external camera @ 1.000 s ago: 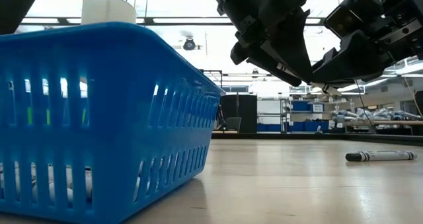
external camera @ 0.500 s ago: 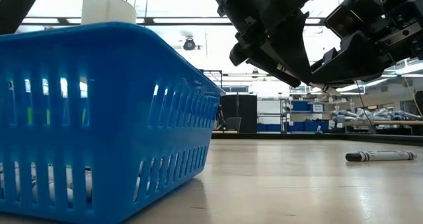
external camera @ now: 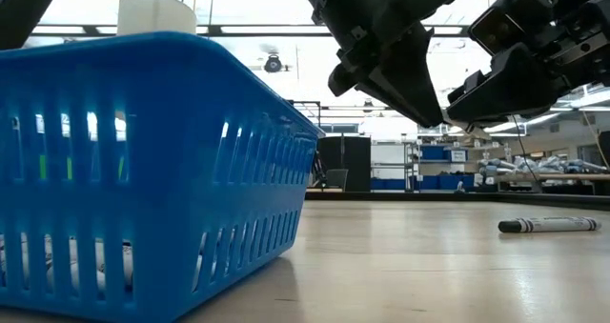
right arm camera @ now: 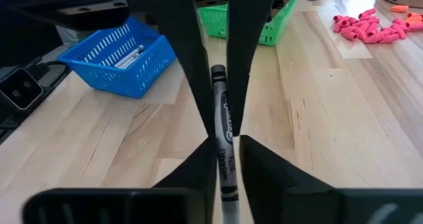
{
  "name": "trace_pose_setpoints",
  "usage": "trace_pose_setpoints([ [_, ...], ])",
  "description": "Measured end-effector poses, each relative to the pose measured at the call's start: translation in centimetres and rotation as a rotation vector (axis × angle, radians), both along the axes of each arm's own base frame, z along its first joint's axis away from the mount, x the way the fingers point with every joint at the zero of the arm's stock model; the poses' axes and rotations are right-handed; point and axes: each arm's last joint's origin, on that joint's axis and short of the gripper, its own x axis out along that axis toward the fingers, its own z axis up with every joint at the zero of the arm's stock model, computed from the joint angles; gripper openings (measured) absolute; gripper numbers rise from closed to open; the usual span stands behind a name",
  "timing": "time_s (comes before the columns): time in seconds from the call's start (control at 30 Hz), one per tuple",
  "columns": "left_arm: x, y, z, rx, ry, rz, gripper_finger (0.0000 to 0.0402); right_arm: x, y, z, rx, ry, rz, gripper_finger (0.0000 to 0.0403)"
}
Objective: Sort crayons
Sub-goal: Put the white crayon into the left blue basket
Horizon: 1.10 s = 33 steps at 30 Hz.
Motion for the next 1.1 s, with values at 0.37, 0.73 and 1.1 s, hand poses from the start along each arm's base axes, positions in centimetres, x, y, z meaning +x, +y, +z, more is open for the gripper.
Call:
trace_pose_setpoints([
  [0.37,-3.4,-2.2,2.4,-0.155,0.151,-0.013,0.0036,-0.1,0.0,0.5,0.019,-0.023,0.004,0.0159],
  [0.73,-9.3,-8.2,6.7,-0.255,0.219,-0.032,0.0038,-0.2,-0.1,0.5,0.015,-0.011,-0.002,0.016],
  [1.1,-14.3,-13.8,4.0,-0.093,0.429,0.01,0.0039,-0.2,0.0,0.6,0.02,-0.022,-0.002,0.0159],
])
